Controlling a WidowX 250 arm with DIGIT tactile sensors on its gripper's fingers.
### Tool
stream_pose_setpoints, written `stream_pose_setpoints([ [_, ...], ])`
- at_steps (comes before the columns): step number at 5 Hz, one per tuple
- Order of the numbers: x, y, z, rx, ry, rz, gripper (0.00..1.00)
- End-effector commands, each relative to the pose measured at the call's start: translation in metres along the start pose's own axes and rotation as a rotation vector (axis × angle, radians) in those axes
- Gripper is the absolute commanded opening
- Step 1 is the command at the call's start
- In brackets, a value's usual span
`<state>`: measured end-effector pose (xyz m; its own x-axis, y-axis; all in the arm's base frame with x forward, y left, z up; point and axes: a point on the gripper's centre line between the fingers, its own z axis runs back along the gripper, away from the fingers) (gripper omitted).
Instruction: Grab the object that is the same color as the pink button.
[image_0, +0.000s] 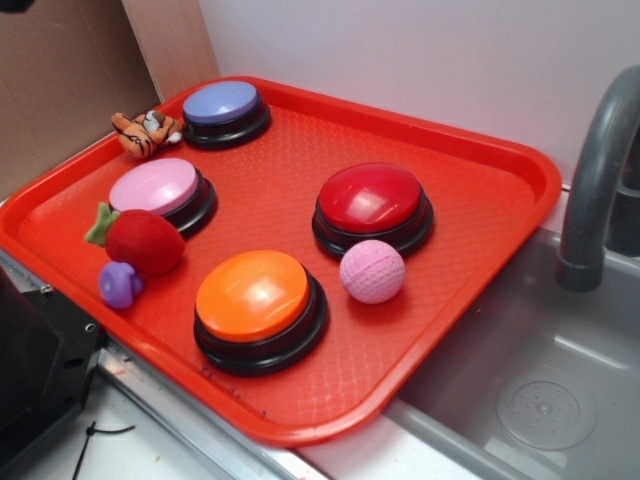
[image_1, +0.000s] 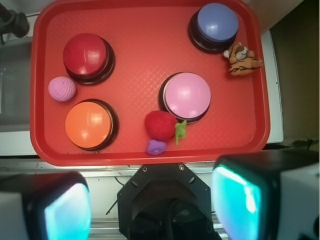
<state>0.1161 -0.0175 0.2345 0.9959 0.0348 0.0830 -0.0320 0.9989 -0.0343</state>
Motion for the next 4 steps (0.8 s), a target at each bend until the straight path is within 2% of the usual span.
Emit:
stream_pose_setpoints([
  [1,0.000,0.000,0.000,0.000,0.000,0.000,1.00],
  [3,0.008,-0.018,-0.019,-0.063,-0.071,0.130,1.00],
  [4,0.021,-0.035,-0.036,-0.071,-0.135,0.239,1.00],
])
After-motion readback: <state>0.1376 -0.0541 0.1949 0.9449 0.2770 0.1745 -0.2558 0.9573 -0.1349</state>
